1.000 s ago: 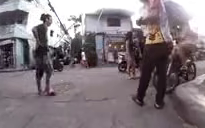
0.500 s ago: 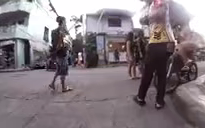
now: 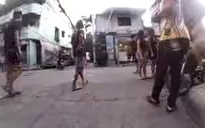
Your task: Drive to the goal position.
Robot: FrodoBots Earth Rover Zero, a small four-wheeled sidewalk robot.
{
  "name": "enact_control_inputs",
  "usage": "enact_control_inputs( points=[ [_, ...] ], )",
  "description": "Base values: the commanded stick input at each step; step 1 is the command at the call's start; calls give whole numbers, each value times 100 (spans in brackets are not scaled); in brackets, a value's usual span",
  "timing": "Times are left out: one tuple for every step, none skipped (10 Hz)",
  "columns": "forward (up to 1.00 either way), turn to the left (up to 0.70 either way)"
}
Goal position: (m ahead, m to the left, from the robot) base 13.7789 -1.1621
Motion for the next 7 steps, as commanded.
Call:
enact_control_inputs(
  points=[
    [100, 0],
    [100, 0],
    [100, 0],
    [100, 0],
    [100, 0],
    [100, 0],
    [100, 0]
  ],
)
